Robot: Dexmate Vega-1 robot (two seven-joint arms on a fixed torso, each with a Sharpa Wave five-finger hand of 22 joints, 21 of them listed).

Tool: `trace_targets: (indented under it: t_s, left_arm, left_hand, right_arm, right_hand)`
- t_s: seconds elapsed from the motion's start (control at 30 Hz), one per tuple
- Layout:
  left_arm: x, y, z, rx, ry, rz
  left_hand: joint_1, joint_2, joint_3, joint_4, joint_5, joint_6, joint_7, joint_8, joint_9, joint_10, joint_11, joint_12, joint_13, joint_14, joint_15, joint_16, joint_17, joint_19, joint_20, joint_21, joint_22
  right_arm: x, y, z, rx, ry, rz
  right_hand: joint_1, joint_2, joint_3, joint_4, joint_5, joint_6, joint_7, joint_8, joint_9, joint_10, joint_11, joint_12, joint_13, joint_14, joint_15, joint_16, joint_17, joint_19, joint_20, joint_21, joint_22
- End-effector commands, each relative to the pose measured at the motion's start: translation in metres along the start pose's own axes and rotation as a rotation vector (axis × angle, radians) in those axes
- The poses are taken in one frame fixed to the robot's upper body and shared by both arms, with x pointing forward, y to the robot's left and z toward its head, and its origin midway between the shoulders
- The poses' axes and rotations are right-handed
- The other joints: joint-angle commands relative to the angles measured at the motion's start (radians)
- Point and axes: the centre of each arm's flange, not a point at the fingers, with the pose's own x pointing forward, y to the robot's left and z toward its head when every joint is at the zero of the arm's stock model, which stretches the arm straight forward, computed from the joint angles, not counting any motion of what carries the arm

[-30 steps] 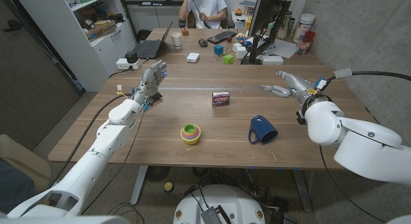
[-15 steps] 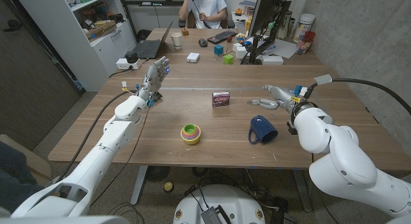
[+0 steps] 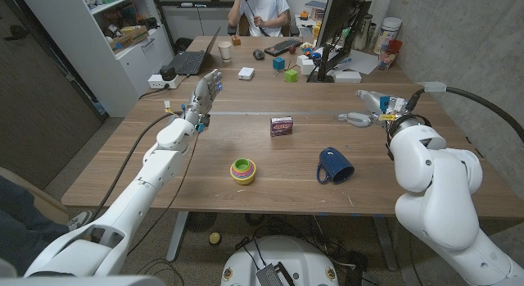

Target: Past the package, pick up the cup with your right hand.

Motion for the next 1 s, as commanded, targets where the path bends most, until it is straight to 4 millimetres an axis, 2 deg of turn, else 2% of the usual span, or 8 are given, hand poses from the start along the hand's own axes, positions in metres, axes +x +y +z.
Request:
trace_targets:
  t_s: [0.03,0.23,0.37,0.67,1.0]
  left_arm:
    - [0.037,0.011,0.006,0.016,0.011,-0.065]
    - [0.057,0.02,0.009,0.023,0.007,-0.087]
    - [0.063,0.023,0.009,0.022,0.009,-0.096]
    - [0.061,0.028,0.003,0.004,0.012,-0.088]
    - [0.053,0.034,0.005,0.006,0.013,-0.07]
  left_hand:
    - [0.003,0.01,0.003,-0.004,0.004,0.004,0.0,0.004,0.005,0.002,-0.002,0.004,0.005,0.004,0.0,0.003,0.002,-0.006,0.007,0.002,0.002]
    - [0.003,0.01,0.003,-0.004,0.004,0.004,-0.001,0.003,0.005,0.002,-0.001,0.004,0.005,0.003,0.001,0.002,0.002,-0.008,0.01,0.002,0.002]
    - [0.003,0.011,0.003,-0.004,0.004,0.004,-0.001,0.003,0.005,0.002,-0.001,0.004,0.005,0.003,0.002,0.002,0.002,-0.008,0.011,0.002,0.002]
    - [0.003,0.012,0.004,-0.004,0.004,0.004,0.0,0.003,0.005,0.003,0.0,0.004,0.005,0.002,0.003,0.002,0.002,-0.009,0.012,0.002,0.002]
    - [0.003,0.013,0.004,-0.005,0.004,0.004,-0.002,0.003,0.005,0.005,-0.003,0.004,0.005,0.002,0.003,0.002,0.002,-0.01,0.019,0.002,0.002]
  right_arm:
    - [-0.004,0.004,0.013,-0.049,0.136,0.031]
    - [-0.005,0.005,0.03,-0.048,0.158,0.037]
    - [-0.004,0.006,0.039,-0.048,0.165,0.043]
    - [0.001,0.009,0.054,-0.057,0.119,0.059]
    - [-0.009,0.006,0.061,-0.097,0.1,0.087]
  right_hand:
    - [-0.002,-0.012,-0.005,0.002,0.006,0.006,0.005,0.008,0.005,-0.003,0.005,0.002,0.002,-0.002,0.003,0.001,0.004,0.01,0.004,0.006,0.002]
    - [-0.003,-0.013,-0.006,0.003,0.007,0.005,0.005,0.008,0.005,-0.003,0.007,0.002,0.002,-0.003,0.003,0.001,0.004,0.013,0.004,0.006,0.002]
    - [-0.004,-0.013,-0.007,0.003,0.008,0.004,0.006,0.007,0.005,-0.004,0.008,0.002,0.002,-0.003,0.003,0.0,0.004,0.015,0.004,0.006,0.002]
    - [-0.005,-0.017,-0.013,0.005,0.012,-0.011,0.005,0.003,0.005,-0.024,0.012,-0.006,0.002,-0.01,0.003,-0.004,0.004,0.024,0.004,0.007,0.001]
    - [0.002,-0.02,-0.016,0.003,0.017,-0.032,0.006,-0.001,0.005,-0.038,0.017,-0.01,0.003,-0.016,0.003,-0.008,0.004,0.034,0.004,0.007,0.001]
